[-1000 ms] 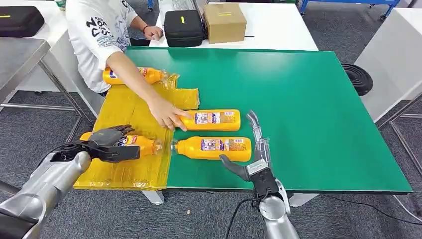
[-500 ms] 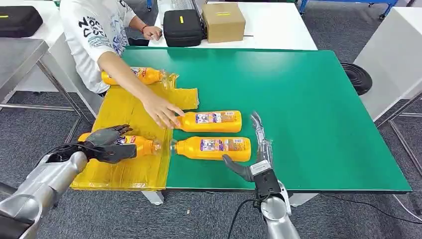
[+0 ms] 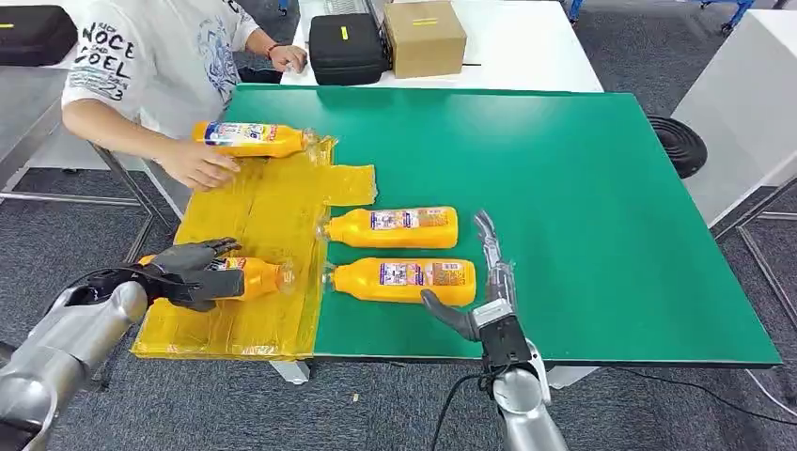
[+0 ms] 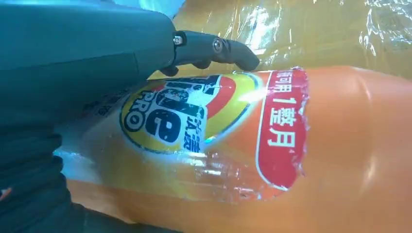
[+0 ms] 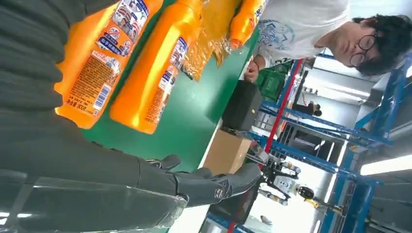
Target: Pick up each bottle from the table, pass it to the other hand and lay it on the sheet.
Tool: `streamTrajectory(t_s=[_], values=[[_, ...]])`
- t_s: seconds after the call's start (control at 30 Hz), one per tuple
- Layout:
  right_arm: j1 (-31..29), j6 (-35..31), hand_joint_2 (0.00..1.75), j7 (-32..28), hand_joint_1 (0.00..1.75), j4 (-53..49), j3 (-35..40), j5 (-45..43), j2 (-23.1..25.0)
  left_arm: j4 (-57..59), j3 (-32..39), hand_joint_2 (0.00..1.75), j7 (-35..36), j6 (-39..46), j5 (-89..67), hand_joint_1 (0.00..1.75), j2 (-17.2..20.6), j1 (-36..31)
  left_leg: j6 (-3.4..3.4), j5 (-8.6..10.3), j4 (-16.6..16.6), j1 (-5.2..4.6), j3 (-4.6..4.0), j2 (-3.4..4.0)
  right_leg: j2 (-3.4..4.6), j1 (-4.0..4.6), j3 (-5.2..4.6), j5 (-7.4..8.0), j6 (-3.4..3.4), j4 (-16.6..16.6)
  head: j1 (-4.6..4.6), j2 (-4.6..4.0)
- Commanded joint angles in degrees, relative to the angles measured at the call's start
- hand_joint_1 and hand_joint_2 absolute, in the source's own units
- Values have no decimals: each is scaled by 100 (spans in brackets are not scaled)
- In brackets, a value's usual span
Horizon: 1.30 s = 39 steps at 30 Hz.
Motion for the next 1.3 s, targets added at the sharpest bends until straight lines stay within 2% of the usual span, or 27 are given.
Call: streamTrajectory(t_s=[0.03, 0.27, 0.57, 0.63, 0.7, 0.87, 0.9, 1.13, 1.3], values=[[-101, 12, 175, 21, 0, 34, -271, 27, 4, 32, -438, 175, 69, 6, -142, 0, 146, -111, 1, -5, -1, 0, 6, 4, -2, 3, 5, -4, -8, -2, -2, 0], [-61, 46, 175, 85, 0, -51, -397, 63, -3, 279, -642, 175, 78, 71, -272, 0, -39, -150, 3, -8, 0, 0, 5, -3, -13, 3, 3, -10, -10, -2, -2, 0], [-50, 40, 175, -29, 0, 63, -348, 86, -36, 264, -861, 175, 35, 88, -437, 0, 182, -88, 3, -14, -6, -1, 22, 9, -2, 3, 19, -12, -15, -7, -4, 0], [-63, 34, 175, -45, 0, 95, -326, 94, -48, 267, -929, 175, 16, 44, -474, 0, 212, -104, 1, -4, -3, -1, -1, 6, 1, 1, -5, -3, -6, -4, -2, 0], [-131, 41, 175, -82, 0, 200, -301, 73, -69, 217, -1031, 175, -48, -47, -509, 0, 300, -153, 2, -13, -5, 0, 20, 12, 1, 5, 15, -10, -15, -7, -2, 0], [-337, 31, 175, -168, 0, 489, -241, 2, -102, -43, -1102, 175, -161, -248, -347, 0, 496, -181, 1, -10, -2, 2, 7, 17, 9, 5, 1, -3, -10, -4, -2, 0], [-370, 25, 175, -186, 0, 529, -222, -17, -110, -141, -1121, 0, -161, -308, -289, 0, 559, -155, 2, -15, -2, 1, 17, 25, 15, 5, 9, -6, -14, -4, -2, 0], [-478, 18, 175, -237, 0, 705, -120, -106, -132, -798, -1225, 0, -106, -545, 40, 0, 1062, 72, 1, -16, -4, 5, 18, 30, 19, 9, 7, -6, -13, -5, -2, 0], [-478, 18, 175, -238, 0, 709, -116, -107, -129, -811, -1228, 0, -107, -541, 42, 0, 1081, 86, -1, -11, -1, 6, 1, 16, 8, 10, -6, -6, -12, -2, -2, 0]])
